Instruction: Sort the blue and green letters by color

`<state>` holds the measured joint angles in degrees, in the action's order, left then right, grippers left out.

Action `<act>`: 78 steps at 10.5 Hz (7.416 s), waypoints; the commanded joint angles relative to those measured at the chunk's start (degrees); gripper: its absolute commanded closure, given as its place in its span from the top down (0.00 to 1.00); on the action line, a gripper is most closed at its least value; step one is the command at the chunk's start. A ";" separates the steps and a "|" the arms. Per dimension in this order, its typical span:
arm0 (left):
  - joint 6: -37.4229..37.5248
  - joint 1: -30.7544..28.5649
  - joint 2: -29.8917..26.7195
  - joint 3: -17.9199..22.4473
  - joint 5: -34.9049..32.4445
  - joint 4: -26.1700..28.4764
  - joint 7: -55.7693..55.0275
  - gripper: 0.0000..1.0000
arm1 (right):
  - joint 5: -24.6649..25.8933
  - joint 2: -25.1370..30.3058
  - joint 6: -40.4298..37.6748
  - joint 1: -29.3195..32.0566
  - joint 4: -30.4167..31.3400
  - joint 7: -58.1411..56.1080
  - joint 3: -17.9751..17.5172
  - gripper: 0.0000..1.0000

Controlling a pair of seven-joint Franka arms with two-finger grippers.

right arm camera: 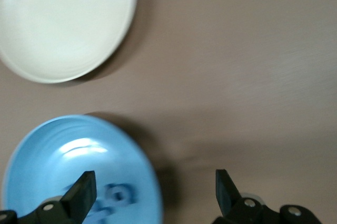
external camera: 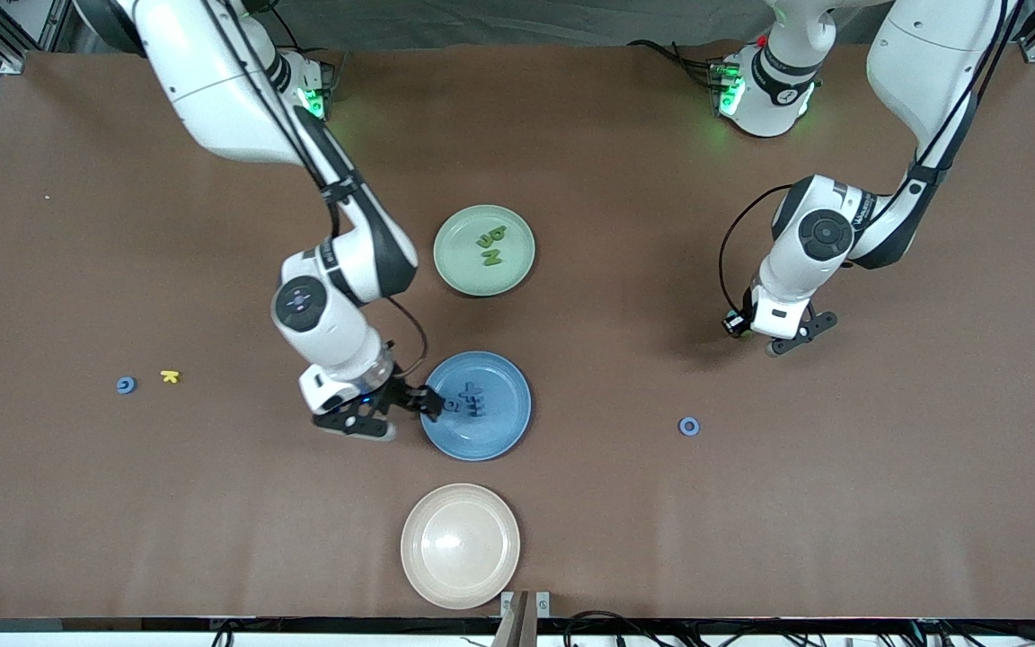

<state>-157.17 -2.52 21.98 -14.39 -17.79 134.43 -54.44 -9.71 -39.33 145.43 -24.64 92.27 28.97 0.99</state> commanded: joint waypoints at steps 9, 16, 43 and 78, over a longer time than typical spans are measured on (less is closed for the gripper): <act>8.29 5.05 -0.97 -9.67 -1.02 -12.44 -4.23 0.00 | 9.53 9.79 -15.62 33.14 7.56 -45.10 -0.55 1.00; 8.29 35.53 6.57 -8.47 -1.54 -22.25 -37.03 0.00 | 9.53 10.42 -1.60 42.04 18.01 -55.86 1.55 1.00; 63.89 -6.10 -18.81 -7.95 18.37 -47.75 32.12 1.00 | 1.44 12.70 -6.92 22.65 14.78 -29.29 5.86 0.12; 67.97 -2.58 -21.27 -0.46 15.95 -48.65 48.03 1.00 | 12.49 30.07 -41.87 24.29 -1.22 -35.12 5.07 1.00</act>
<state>-89.97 -4.80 1.05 -14.49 -1.09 86.16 -7.66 -1.52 -15.84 107.54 -0.88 88.45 -6.19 6.85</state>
